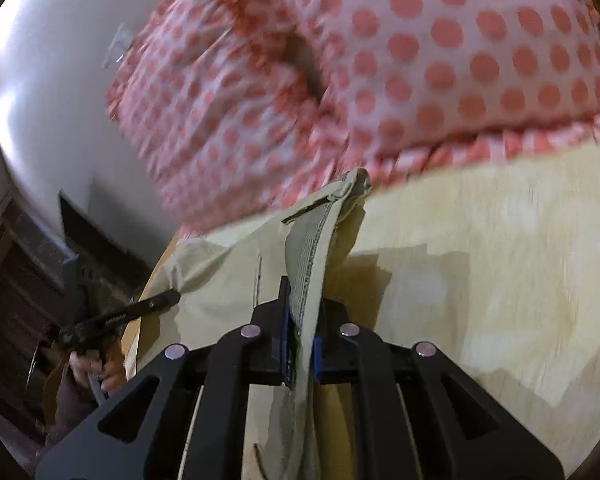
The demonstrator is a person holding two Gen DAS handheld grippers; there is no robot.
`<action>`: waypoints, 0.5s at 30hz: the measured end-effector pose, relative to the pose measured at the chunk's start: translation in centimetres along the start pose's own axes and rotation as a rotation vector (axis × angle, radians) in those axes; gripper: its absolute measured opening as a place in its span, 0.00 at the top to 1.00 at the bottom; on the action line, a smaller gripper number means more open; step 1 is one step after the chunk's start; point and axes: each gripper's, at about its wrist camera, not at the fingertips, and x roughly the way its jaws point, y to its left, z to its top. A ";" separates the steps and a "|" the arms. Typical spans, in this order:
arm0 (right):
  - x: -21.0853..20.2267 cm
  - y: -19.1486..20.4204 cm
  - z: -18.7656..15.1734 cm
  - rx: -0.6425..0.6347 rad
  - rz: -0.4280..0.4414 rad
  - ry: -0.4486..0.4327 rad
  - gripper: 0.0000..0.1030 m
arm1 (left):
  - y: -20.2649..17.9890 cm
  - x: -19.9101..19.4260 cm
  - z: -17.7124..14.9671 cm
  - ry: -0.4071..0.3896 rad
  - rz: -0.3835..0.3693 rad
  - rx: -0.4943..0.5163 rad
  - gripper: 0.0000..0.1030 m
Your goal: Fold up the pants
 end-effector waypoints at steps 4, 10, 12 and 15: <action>3.2 -1.8 0.7 -0.034 -0.241 0.122 0.83 | -1.1 3.1 1.4 0.031 0.193 0.065 0.83; -2.4 0.3 -1.6 -0.051 -0.001 0.034 0.45 | -3.2 -3.7 -1.9 -0.101 0.069 0.139 0.58; -1.5 0.7 -2.5 -0.044 0.033 0.102 0.45 | -3.8 -3.4 -3.1 -0.032 -0.082 0.096 0.47; 1.2 -1.3 -3.4 0.056 -0.038 0.192 0.43 | -3.5 1.6 -4.6 0.160 -0.046 0.011 0.54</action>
